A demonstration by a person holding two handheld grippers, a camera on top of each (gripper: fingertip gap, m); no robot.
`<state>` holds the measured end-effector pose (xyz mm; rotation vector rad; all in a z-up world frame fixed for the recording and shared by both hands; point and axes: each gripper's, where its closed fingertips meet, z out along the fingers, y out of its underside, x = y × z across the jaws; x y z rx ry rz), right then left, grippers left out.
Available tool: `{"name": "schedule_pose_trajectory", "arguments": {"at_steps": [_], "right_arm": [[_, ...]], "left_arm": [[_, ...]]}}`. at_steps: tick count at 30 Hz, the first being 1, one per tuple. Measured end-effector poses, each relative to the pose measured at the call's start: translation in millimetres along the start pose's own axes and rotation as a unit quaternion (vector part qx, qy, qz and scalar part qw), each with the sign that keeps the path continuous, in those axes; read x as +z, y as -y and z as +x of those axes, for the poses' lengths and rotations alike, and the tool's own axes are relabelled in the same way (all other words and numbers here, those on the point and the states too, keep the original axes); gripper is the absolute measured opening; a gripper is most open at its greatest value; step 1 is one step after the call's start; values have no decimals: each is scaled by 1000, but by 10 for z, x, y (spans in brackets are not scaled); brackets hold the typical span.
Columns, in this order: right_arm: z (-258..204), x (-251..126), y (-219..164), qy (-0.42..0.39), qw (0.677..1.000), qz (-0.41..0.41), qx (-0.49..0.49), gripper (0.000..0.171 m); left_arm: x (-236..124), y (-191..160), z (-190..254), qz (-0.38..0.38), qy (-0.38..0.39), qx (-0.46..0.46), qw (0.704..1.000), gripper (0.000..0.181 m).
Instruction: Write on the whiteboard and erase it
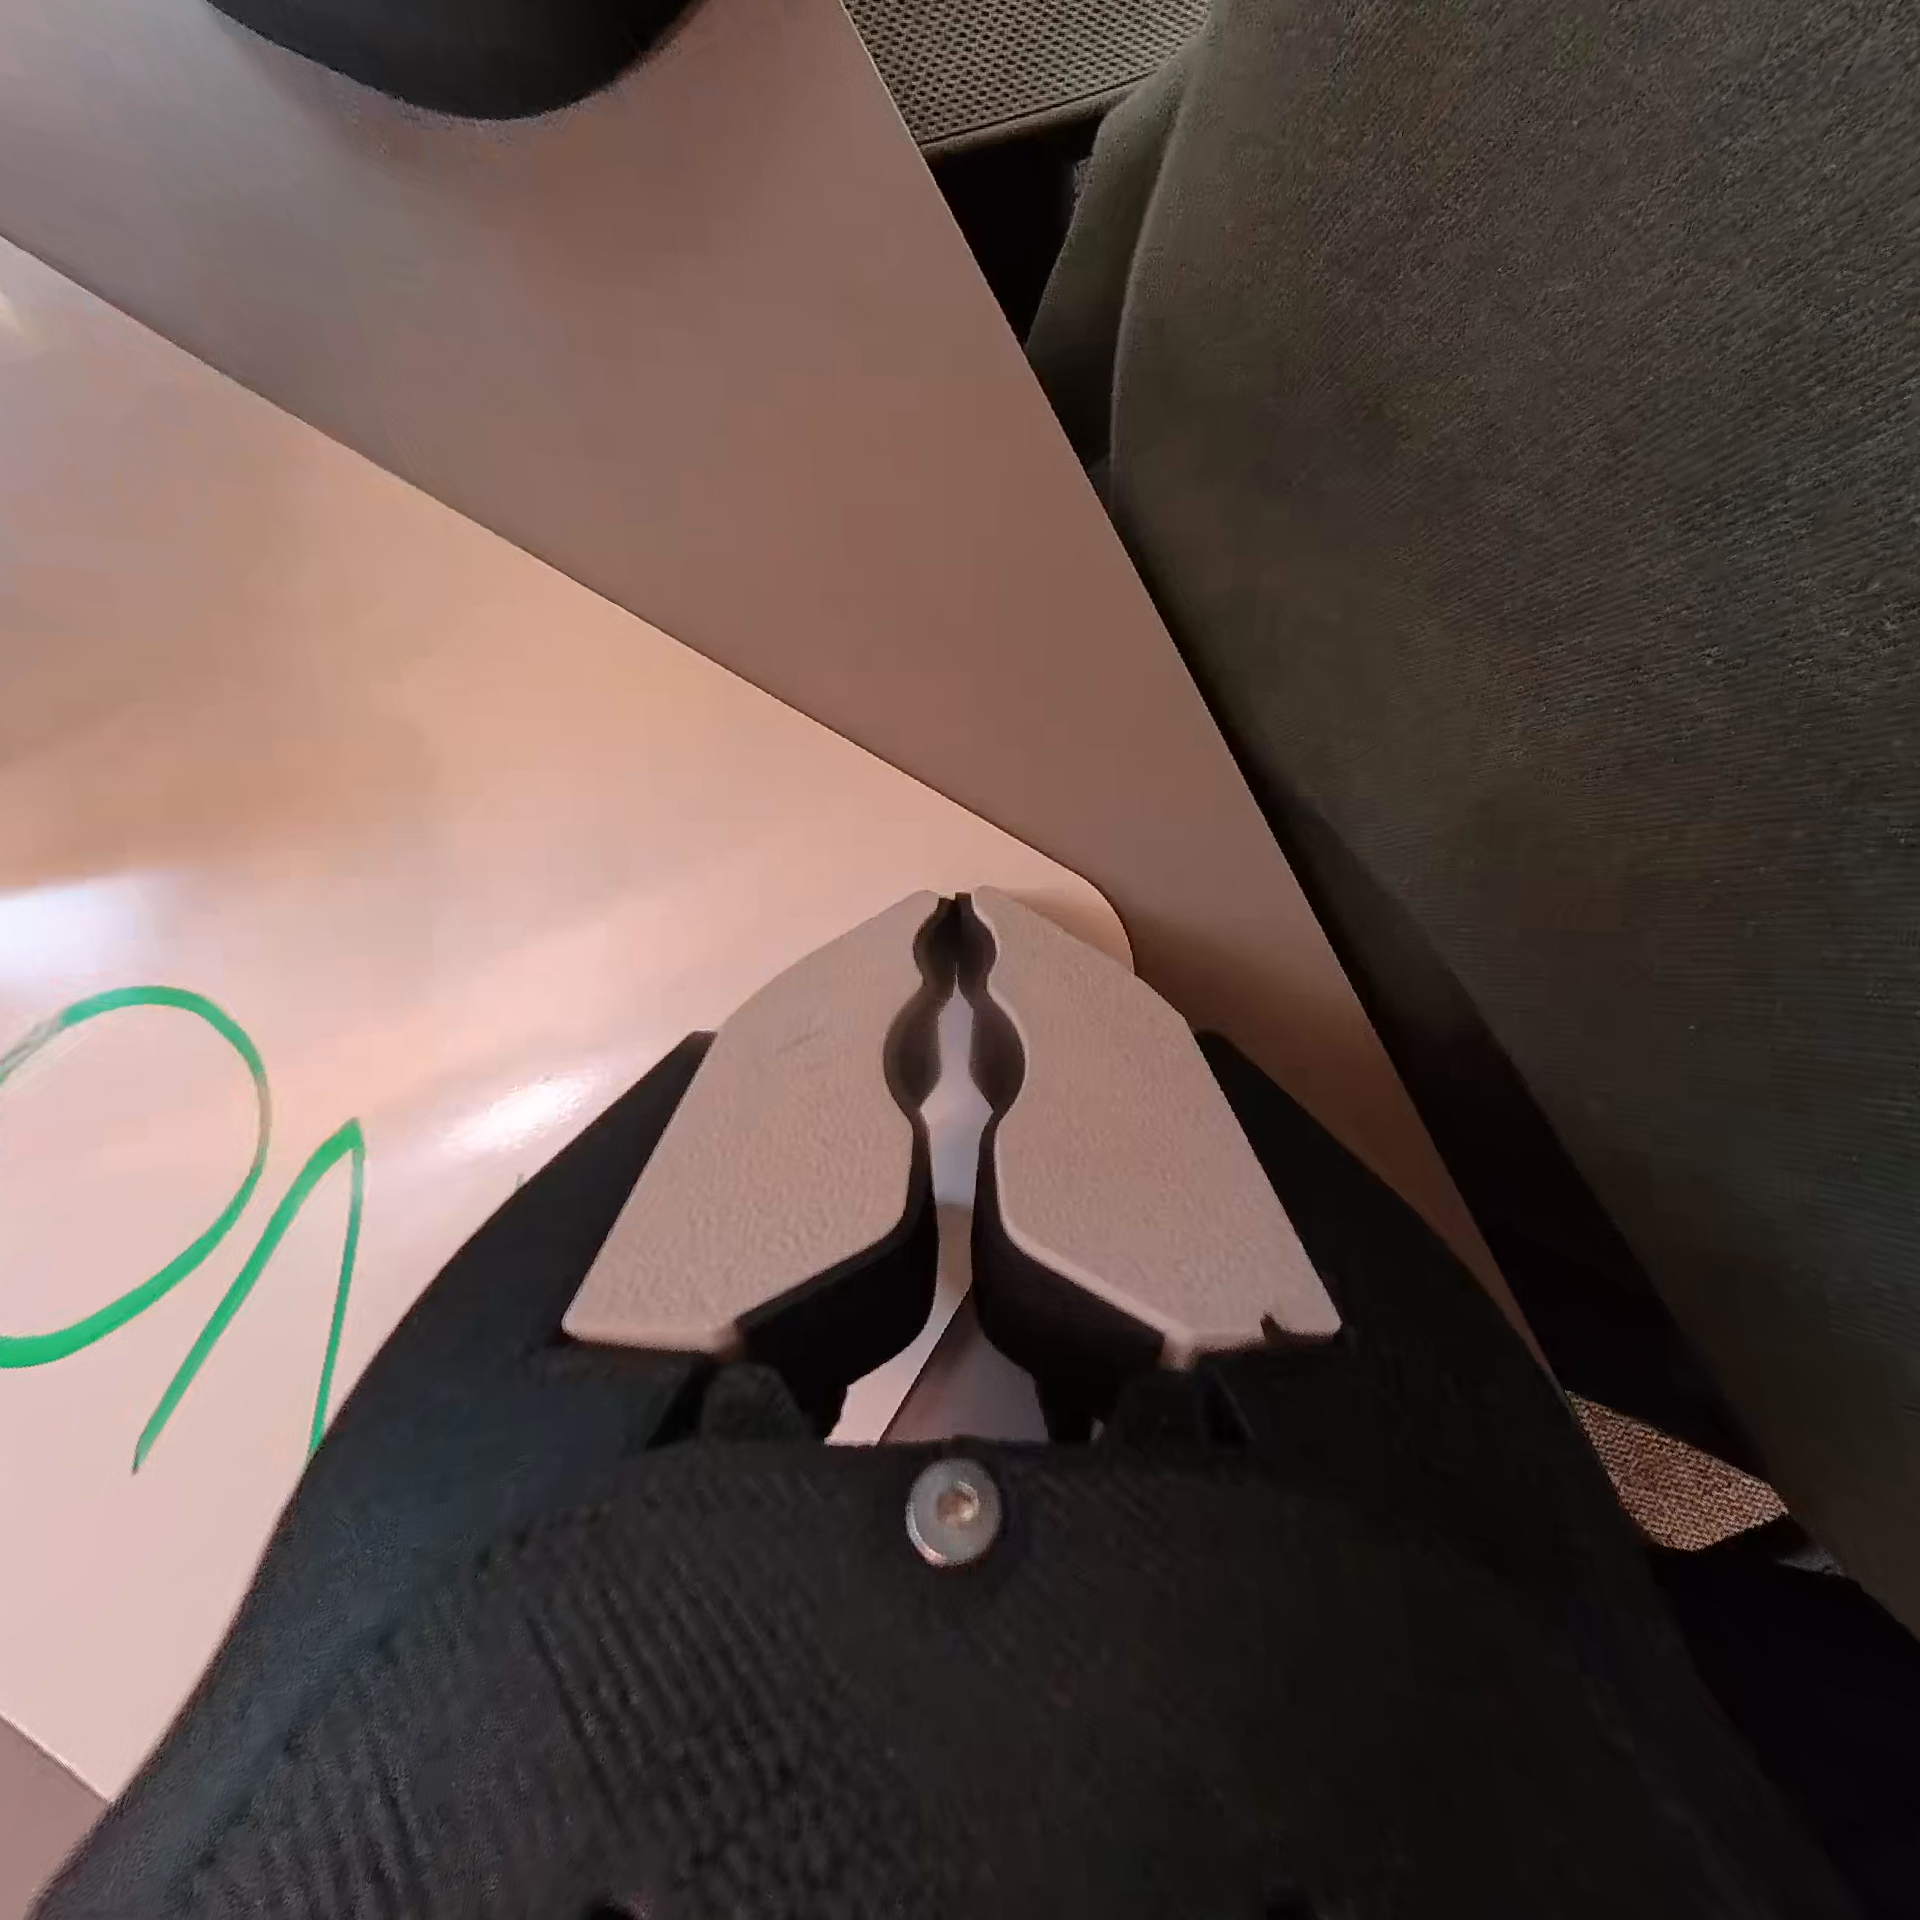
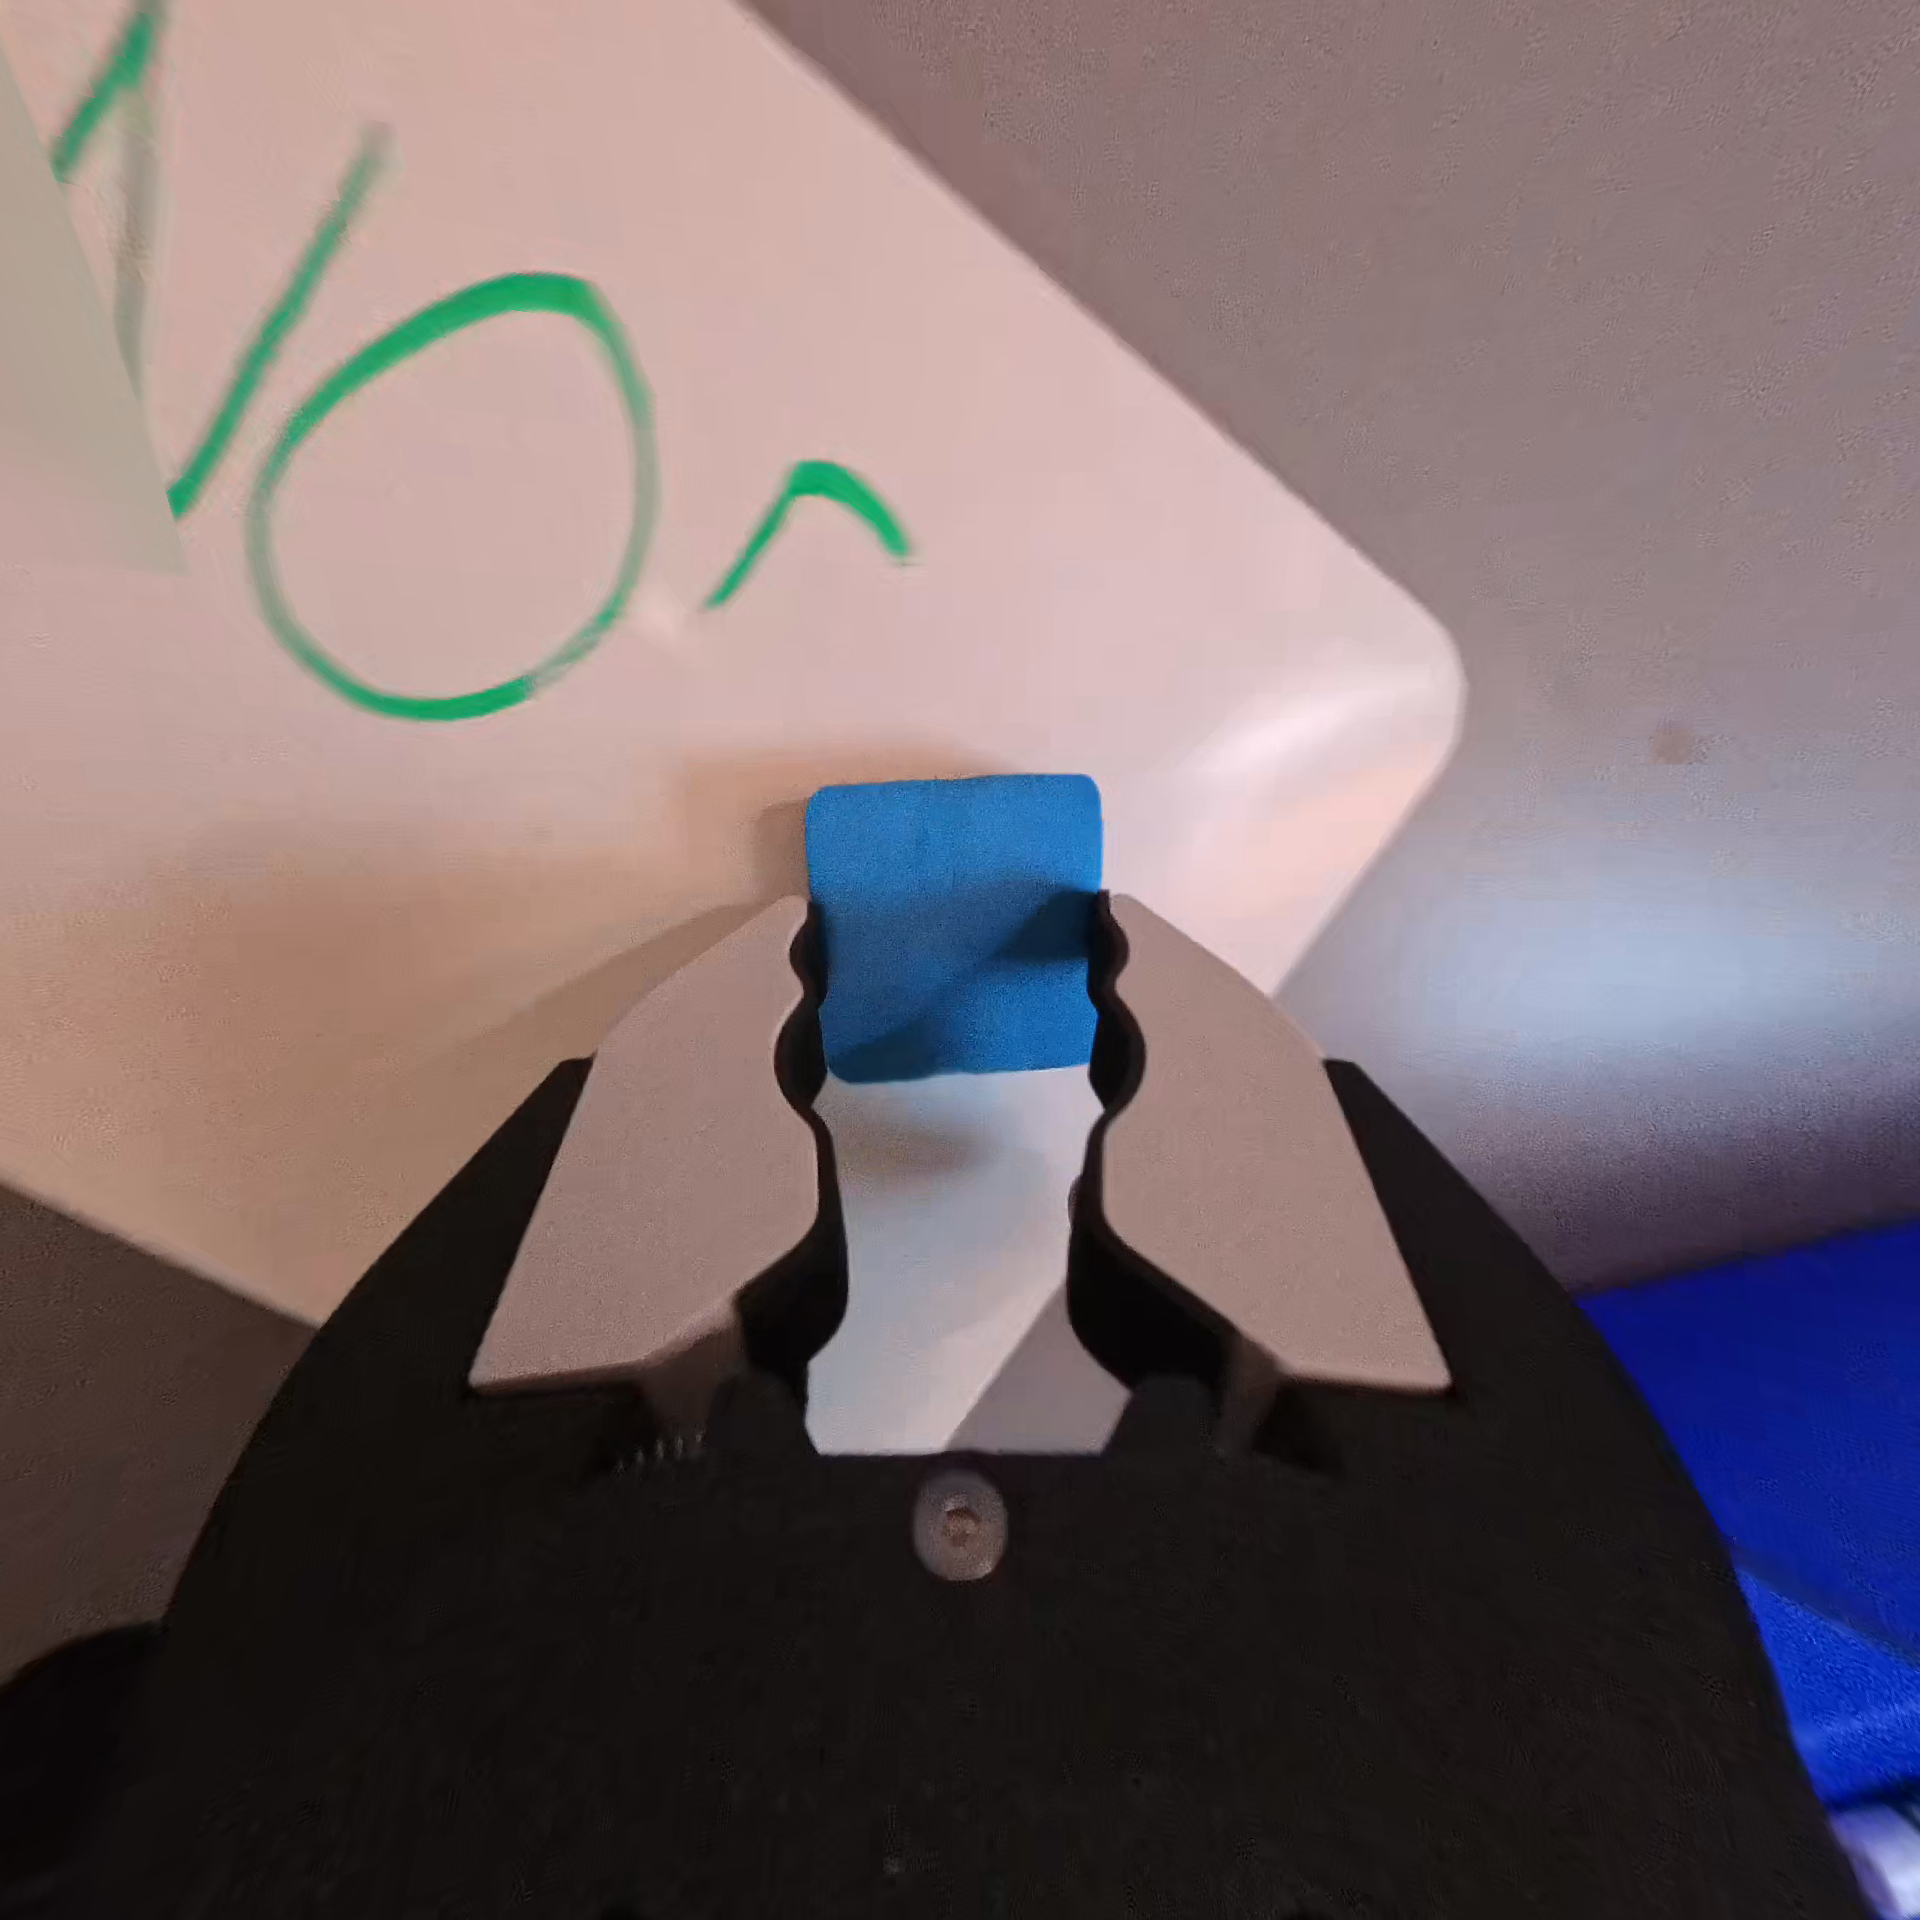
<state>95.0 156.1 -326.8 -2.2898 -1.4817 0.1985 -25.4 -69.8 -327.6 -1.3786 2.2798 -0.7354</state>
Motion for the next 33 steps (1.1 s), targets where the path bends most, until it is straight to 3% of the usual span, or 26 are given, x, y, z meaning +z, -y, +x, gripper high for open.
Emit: {"name": "schedule_pose_trajectory", "arguments": {"at_steps": [2, 4, 7, 11, 14, 16, 19, 21, 24, 27, 30, 32, 33], "right_arm": [[141, 124, 237, -7, 999, 13, 30, 49], [-382, 211, 545, 34, 997, 39, -56, 49], [-827, 107, 400, 70, 989, 2, -131, 49], [-23, 245, 494, 9, 1000, -21, -17, 49], [-635, 334, 854, 51, 992, 14, -110, 49], [-878, 251, 724, 72, 987, 0, -144, 49], [-243, 219, 466, 30, 998, -25, -52, 49], [48, 273, 511, 5, 1000, -14, 3, 49], [-675, 260, 689, 48, 995, 8, -85, 49], [-1247, 97, 495, 74, 985, 2, -157, 49], [-638, 102, 365, 29, 998, -6, -62, 49], [-247, 200, 496, 1, 1000, 6, 5, 49], [-265, 253, 620, -1, 1000, 15, 5, 49]], "left_arm": [[1, -3, 2, -2, 1, 1, 1000, 0], [4, -3, 13, 1, -5, -1, 1000, 1], [7, -5, 12, 0, -2, 2, 1000, 1], [7, -14, 13, -6, 5, 11, 1000, 1], [0, -30, 37, -6, -1, 11, 1000, 0], [-1, -35, 38, -5, -1, 10, 1000, 0], [-14, -62, -3, -14, 14, 18, 1000, 0], [-14, -68, -8, -15, 18, 20, 1000, 1], [-26, -94, -46, -25, 34, 25, 999, 0], [-29, -107, -63, -22, 33, 19, 999, 0], [-22, -103, -58, -22, 30, 21, 999, 0], [-17, -100, -52, -23, 31, 21, 999, 0], [-16, -101, -48, -22, 29, 20, 999, 0]]}}
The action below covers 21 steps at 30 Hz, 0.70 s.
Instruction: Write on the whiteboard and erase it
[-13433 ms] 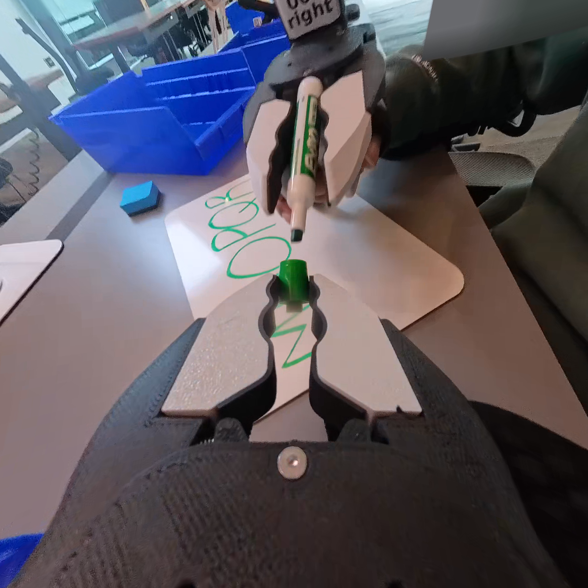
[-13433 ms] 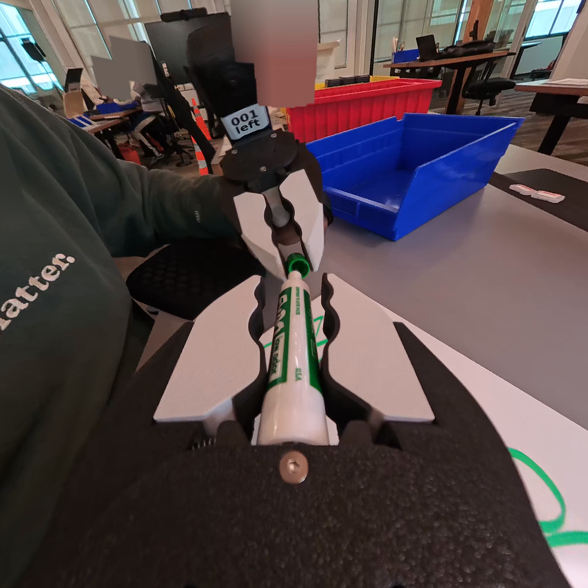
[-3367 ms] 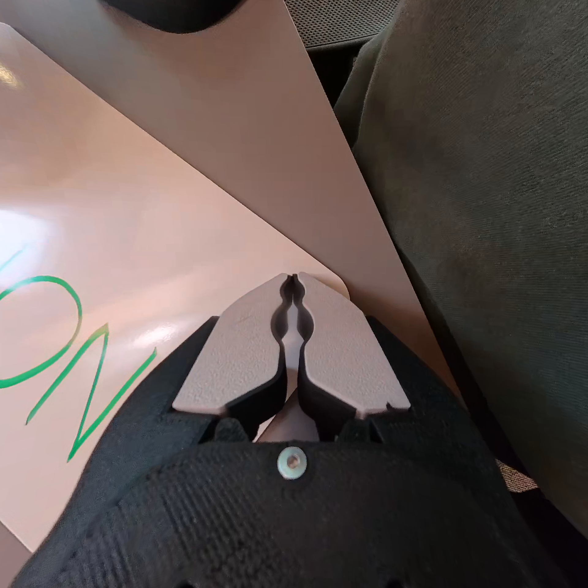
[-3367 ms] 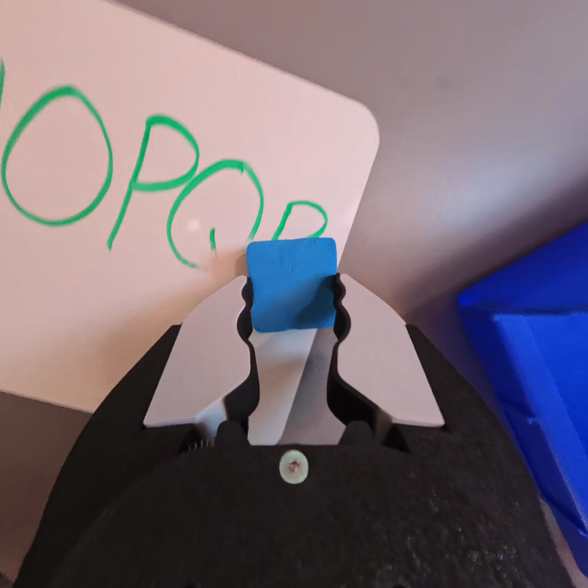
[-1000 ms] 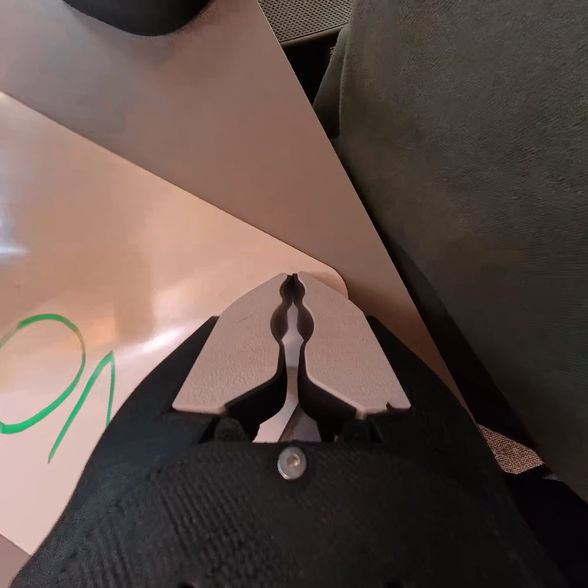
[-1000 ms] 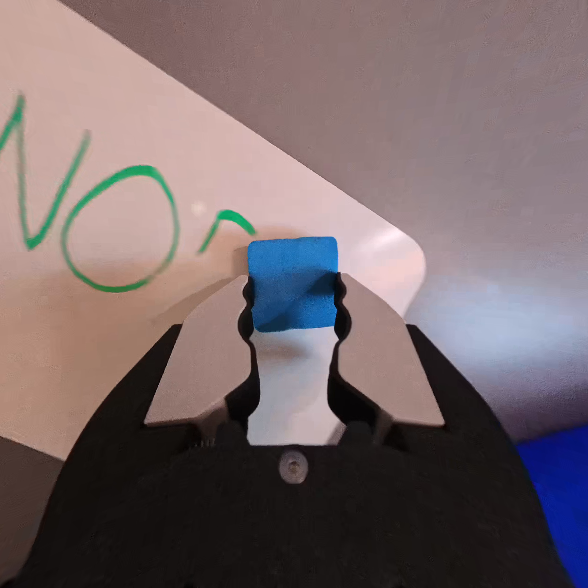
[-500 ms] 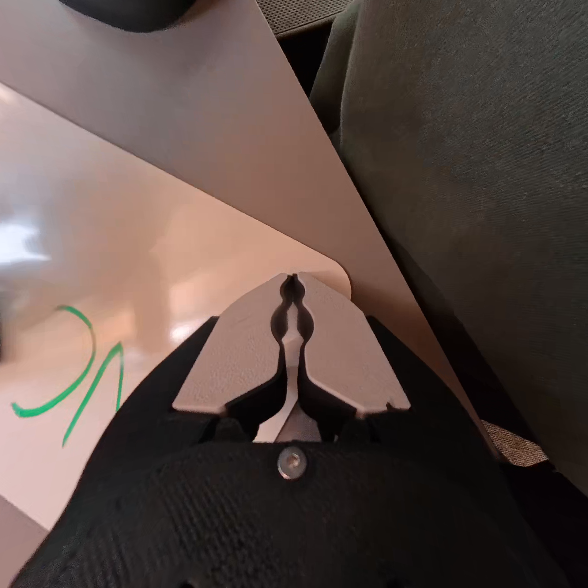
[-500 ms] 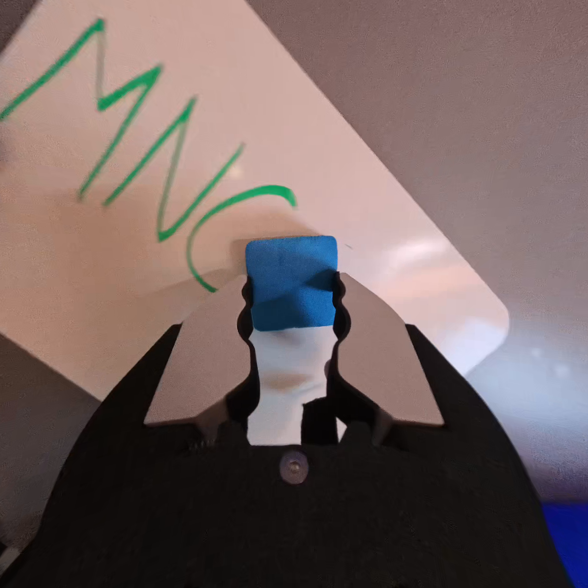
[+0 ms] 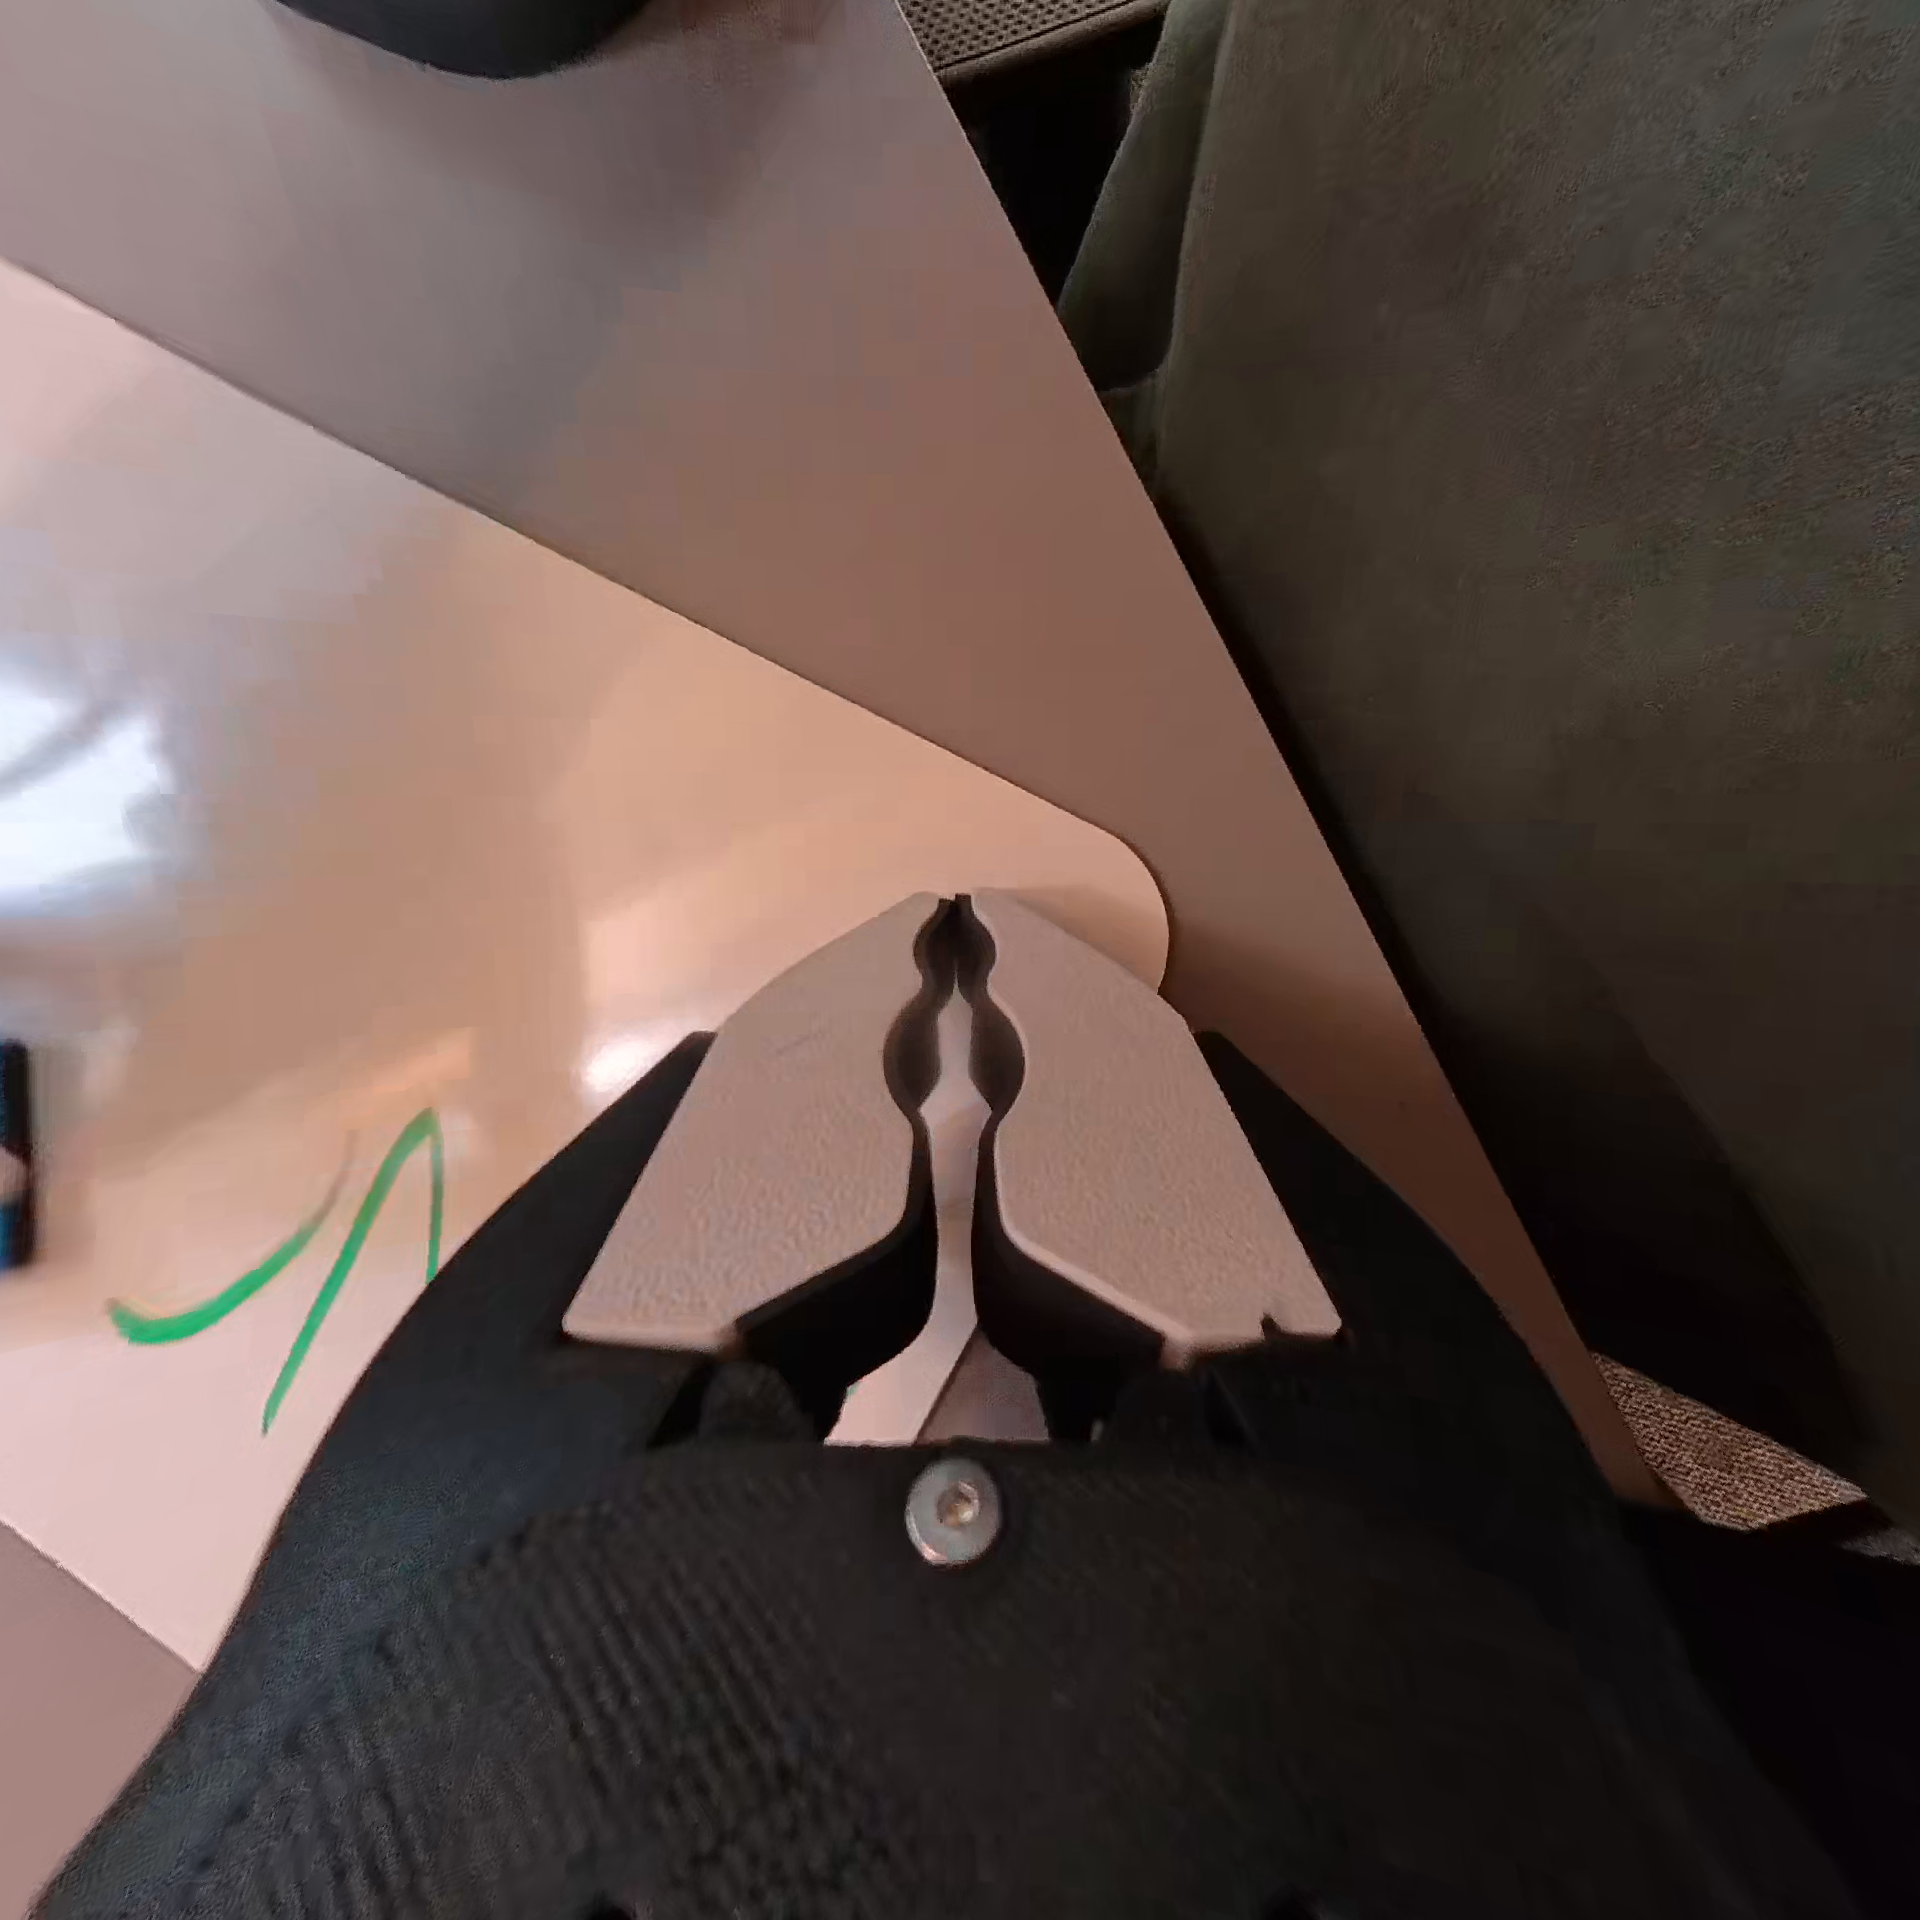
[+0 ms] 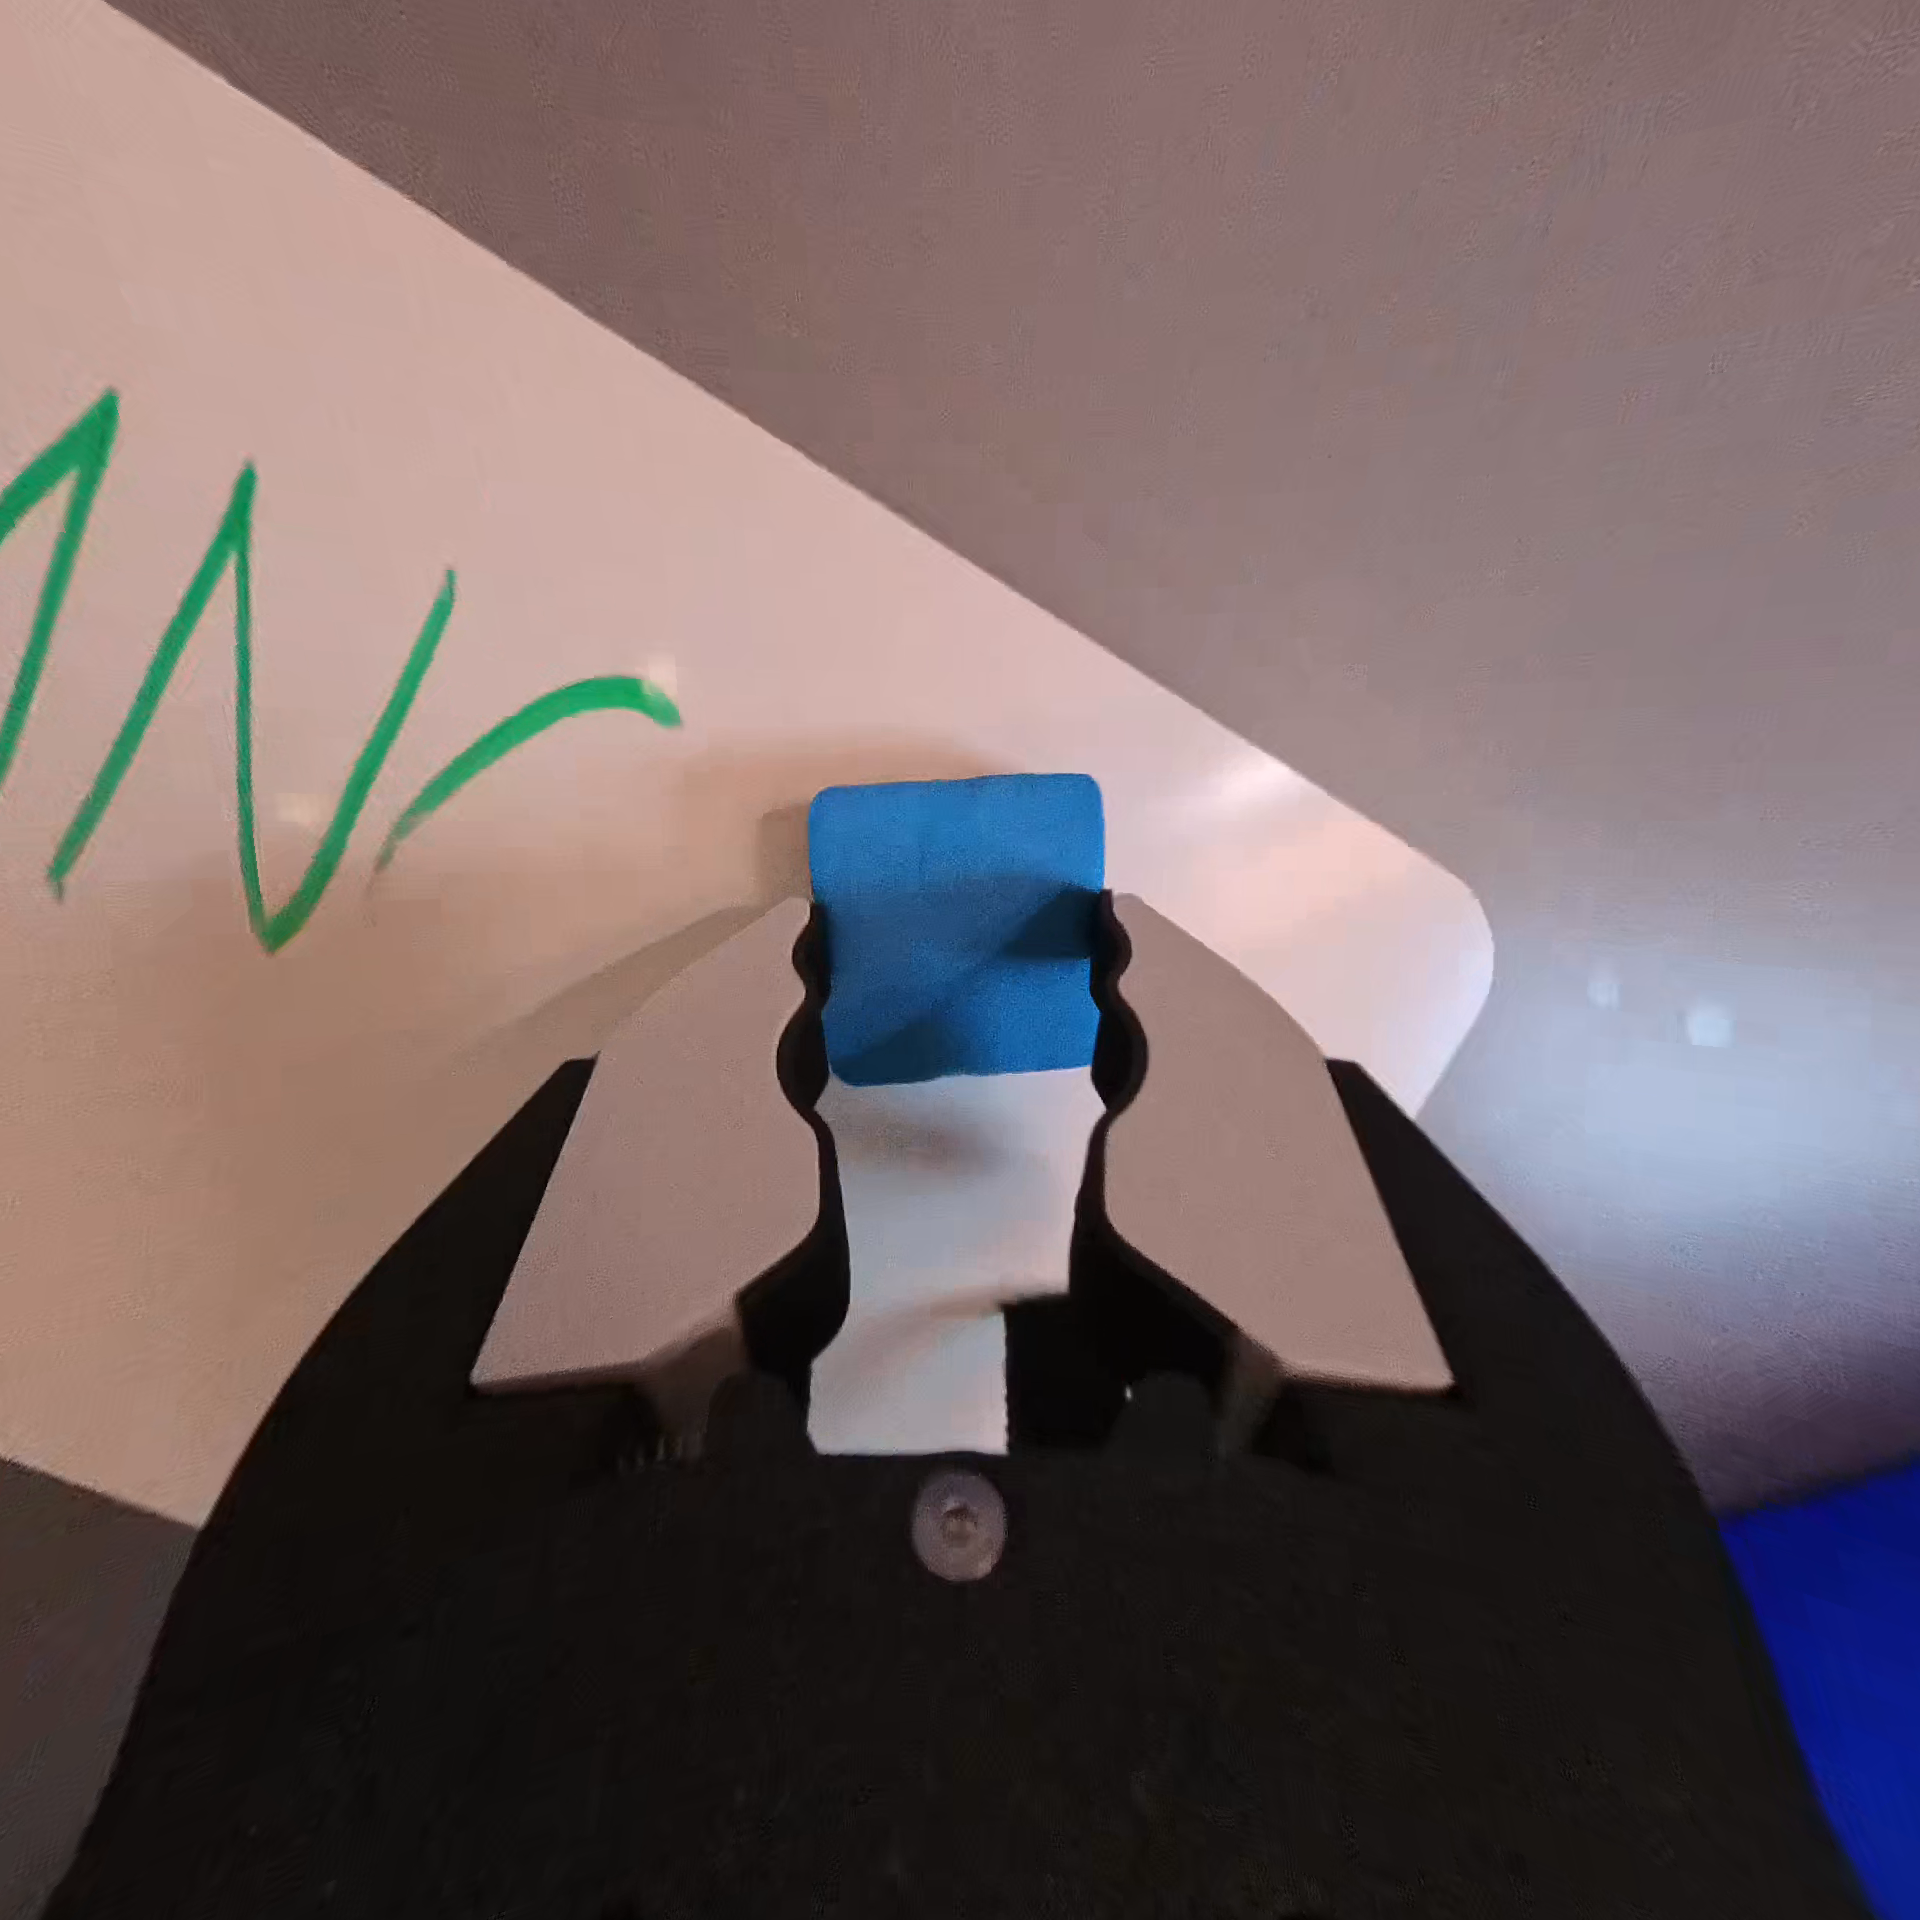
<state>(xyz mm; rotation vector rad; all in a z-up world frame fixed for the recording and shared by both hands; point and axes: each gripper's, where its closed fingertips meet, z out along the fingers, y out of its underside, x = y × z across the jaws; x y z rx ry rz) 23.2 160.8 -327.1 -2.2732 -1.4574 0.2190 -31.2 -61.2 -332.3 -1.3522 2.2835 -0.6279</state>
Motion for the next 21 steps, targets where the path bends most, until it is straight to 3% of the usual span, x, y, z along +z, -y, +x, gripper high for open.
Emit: {"name": "schedule_pose_trajectory", "arguments": {"at_steps": [2, 5, 7, 9, 11, 14, 16, 21], "right_arm": [[-464, 54, 238, 32, 997, 16, -62, 49], [-999, -100, 50, 68, 989, -10, -131, 49], [-845, -224, -242, 61, 993, -14, -97, 49], [-360, -286, -479, 8, 1000, -20, -16, 49], [-215, -268, -467, -18, 1000, -13, 18, 49], [-874, -206, -191, 28, 997, 14, -64, 49], [-1094, -244, -224, 41, 994, 6, -104, 49], [-89, -252, -467, -36, 999, -21, 33, 49]], "left_arm": [[7, 10, 29, 7, -11, -6, 1000, 0], [8, 9, 43, 4, -7, 1, 1000, 0], [0, -8, 36, 0, -3, 4, 1000, 0], [-1, -13, 35, 4, -7, 4, 1000, 1], [-1, -17, 25, 2, -4, 7, 1000, 1], [-6, -31, 14, -4, 4, 9, 1000, 0], [-14, -48, -2, -9, 12, 8, 1000, 0], [-17, -52, -8, -12, 19, 7, 1000, 0]]}}
